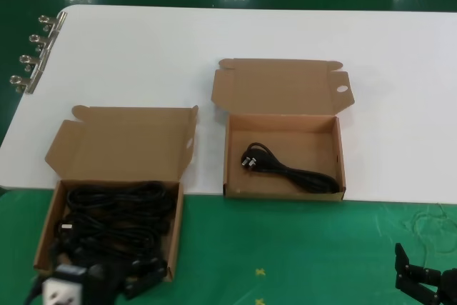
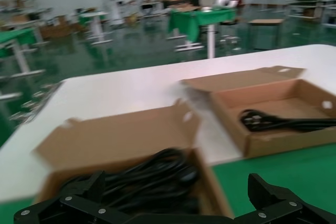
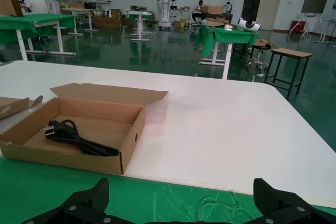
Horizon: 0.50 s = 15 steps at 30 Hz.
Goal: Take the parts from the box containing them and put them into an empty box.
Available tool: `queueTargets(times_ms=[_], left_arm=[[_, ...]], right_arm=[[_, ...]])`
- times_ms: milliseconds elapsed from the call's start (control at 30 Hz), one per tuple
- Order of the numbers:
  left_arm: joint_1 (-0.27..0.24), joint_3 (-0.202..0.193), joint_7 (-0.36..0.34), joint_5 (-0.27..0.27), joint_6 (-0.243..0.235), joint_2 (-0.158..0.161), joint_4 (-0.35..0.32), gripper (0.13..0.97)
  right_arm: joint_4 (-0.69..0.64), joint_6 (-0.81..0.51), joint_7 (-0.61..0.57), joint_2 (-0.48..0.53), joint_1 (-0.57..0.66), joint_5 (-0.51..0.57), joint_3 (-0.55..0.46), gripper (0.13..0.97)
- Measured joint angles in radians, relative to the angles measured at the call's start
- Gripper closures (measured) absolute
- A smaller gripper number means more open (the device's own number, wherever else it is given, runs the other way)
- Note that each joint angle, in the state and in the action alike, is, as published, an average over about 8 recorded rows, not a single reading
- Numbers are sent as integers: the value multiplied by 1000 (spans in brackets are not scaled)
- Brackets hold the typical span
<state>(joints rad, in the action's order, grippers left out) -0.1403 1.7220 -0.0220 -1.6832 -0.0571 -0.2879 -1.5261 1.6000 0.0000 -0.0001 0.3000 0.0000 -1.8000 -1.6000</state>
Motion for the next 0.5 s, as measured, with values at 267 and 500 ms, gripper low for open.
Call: queueTargets(times_ms=[267, 500], left_arm=[[77, -67, 12, -64, 31, -7, -41, 132], [77, -67, 12, -64, 31, -7, -40, 132]], right_arm=[[0, 0, 0, 0, 0, 0, 0, 129], [0, 0, 0, 0, 0, 0, 0, 129]])
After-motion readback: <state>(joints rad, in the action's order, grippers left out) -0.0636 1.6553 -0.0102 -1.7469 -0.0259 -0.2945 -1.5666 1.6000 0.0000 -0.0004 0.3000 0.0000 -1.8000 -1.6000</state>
